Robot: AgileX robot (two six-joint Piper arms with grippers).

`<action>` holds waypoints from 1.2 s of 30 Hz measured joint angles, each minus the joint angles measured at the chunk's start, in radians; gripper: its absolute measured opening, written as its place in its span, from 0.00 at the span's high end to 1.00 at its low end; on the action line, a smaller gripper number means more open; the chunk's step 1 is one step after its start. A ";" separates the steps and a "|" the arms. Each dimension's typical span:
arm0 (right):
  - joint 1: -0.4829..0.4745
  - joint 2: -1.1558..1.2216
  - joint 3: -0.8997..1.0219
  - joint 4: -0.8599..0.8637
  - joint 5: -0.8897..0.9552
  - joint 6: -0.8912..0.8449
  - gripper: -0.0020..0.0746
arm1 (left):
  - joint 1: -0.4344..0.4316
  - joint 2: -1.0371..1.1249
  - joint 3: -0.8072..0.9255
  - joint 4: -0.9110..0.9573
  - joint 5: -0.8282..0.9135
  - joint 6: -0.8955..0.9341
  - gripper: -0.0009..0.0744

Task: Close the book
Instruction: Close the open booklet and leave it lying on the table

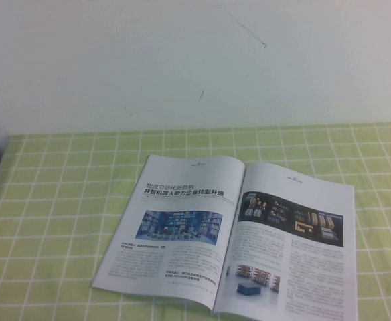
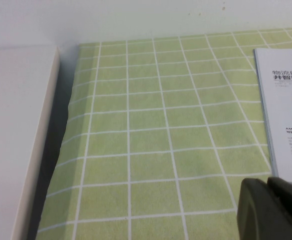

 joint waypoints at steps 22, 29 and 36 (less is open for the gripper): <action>0.000 0.000 0.000 0.000 0.000 0.000 0.98 | 0.000 0.000 0.000 0.000 0.000 0.000 0.99; 0.000 0.000 0.000 0.000 0.000 0.000 0.98 | 0.000 0.000 0.000 0.000 0.000 0.000 0.99; 0.000 0.000 0.007 0.000 -0.138 0.000 0.98 | 0.000 0.000 0.006 0.000 -0.141 0.000 0.99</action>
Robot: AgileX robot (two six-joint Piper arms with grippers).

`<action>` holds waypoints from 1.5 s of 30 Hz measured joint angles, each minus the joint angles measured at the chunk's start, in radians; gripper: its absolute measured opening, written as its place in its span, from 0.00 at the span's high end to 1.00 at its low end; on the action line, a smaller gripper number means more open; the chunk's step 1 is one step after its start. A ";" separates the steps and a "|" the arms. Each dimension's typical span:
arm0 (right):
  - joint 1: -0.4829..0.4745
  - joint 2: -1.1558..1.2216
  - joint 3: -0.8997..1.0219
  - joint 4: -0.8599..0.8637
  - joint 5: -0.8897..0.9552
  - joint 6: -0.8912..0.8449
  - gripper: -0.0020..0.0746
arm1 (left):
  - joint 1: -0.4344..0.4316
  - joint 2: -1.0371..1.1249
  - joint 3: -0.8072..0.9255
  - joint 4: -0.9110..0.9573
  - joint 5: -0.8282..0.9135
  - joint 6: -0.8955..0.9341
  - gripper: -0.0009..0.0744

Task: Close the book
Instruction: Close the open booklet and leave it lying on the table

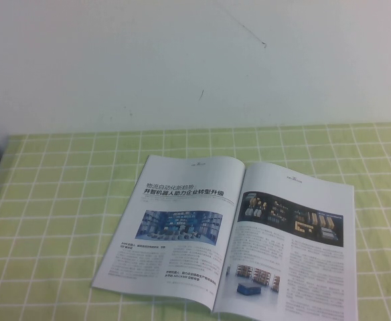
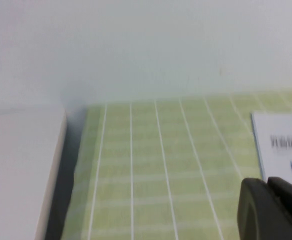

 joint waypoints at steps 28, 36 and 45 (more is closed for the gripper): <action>0.000 0.000 -0.130 0.044 -0.601 -0.014 0.98 | 0.000 0.000 -0.038 -0.055 -0.744 0.027 0.99; 0.000 0.211 -0.474 0.057 0.066 -0.059 0.98 | 0.000 0.100 -0.325 -0.050 -0.180 0.045 0.99; 0.000 0.689 -0.666 0.417 0.425 -0.364 0.98 | 0.000 0.452 -0.440 -0.031 -0.003 0.090 0.99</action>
